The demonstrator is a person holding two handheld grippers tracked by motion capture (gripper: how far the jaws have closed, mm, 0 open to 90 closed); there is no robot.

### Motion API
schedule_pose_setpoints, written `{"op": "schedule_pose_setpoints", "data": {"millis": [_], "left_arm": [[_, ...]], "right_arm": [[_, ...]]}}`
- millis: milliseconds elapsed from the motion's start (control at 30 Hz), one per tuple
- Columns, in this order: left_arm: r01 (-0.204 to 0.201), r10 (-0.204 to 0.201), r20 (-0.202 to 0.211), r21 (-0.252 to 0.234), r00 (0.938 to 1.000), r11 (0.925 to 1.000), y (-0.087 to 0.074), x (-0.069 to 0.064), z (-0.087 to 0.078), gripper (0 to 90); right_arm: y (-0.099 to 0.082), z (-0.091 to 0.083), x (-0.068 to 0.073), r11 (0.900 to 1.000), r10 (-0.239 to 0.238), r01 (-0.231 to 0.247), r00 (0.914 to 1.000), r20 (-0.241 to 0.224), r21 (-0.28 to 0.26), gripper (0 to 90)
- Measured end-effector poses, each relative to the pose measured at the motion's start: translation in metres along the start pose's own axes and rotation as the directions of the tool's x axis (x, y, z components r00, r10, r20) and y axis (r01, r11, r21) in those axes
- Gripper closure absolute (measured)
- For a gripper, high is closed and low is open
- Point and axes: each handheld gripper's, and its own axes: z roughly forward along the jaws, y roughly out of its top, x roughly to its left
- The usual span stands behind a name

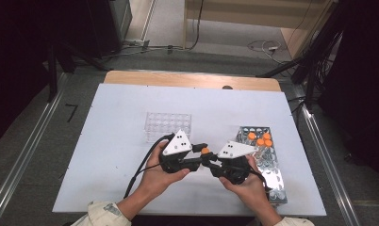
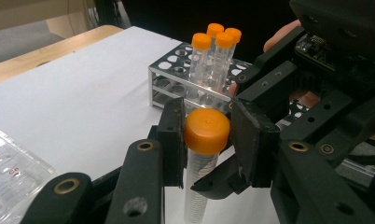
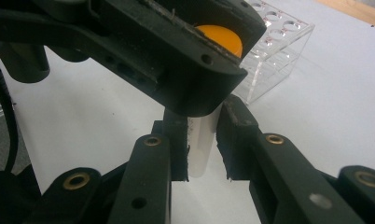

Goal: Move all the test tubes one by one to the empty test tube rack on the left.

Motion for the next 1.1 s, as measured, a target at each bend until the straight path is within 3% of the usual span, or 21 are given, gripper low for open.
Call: {"op": "schedule_pose_setpoints", "data": {"millis": [267,500,533,567,633,867,1100], "left_arm": [[-0.005,0.005,-0.001,-0.002,1.0000,1.0000,0.000,0.001,-0.001,71.0],[0.021,-0.021,-0.023,-0.010,0.9995,0.9997,0.003,0.012,-0.007,71.2],[0.021,-0.021,-0.023,-0.010,0.9995,0.9997,0.003,0.012,-0.007,71.2],[0.029,-0.030,-0.029,-0.013,0.9991,0.9995,0.004,0.015,-0.009,71.2],[0.045,-0.046,-0.043,-0.024,0.9980,0.9987,0.006,0.021,-0.014,71.2],[0.091,-0.096,-0.099,-0.057,0.9904,0.9942,0.012,0.045,-0.034,71.2],[0.131,-0.146,-0.165,-0.096,0.9754,0.9867,0.015,0.071,-0.060,71.2]], "right_arm": [[0.000,0.000,0.000,1.0000,0.010,-0.010,0.9999,-0.006,-0.002,71.3],[-0.001,0.000,0.000,0.9990,0.025,-0.025,0.9997,-0.008,-0.036,44.4],[-0.001,0.000,0.000,0.9990,0.025,-0.025,0.9997,-0.008,-0.036,44.4],[-0.002,-0.002,-0.001,0.9986,0.030,-0.029,0.9996,0.002,-0.043,37.8],[-0.002,-0.003,-0.001,0.9983,0.035,-0.035,0.9994,0.000,-0.046,35.3],[-0.005,-0.007,-0.002,0.9965,0.057,-0.056,0.9983,0.008,-0.061,26.9],[-0.008,-0.010,-0.004,0.9941,0.086,-0.084,0.9961,0.020,-0.069,22.5]]}}
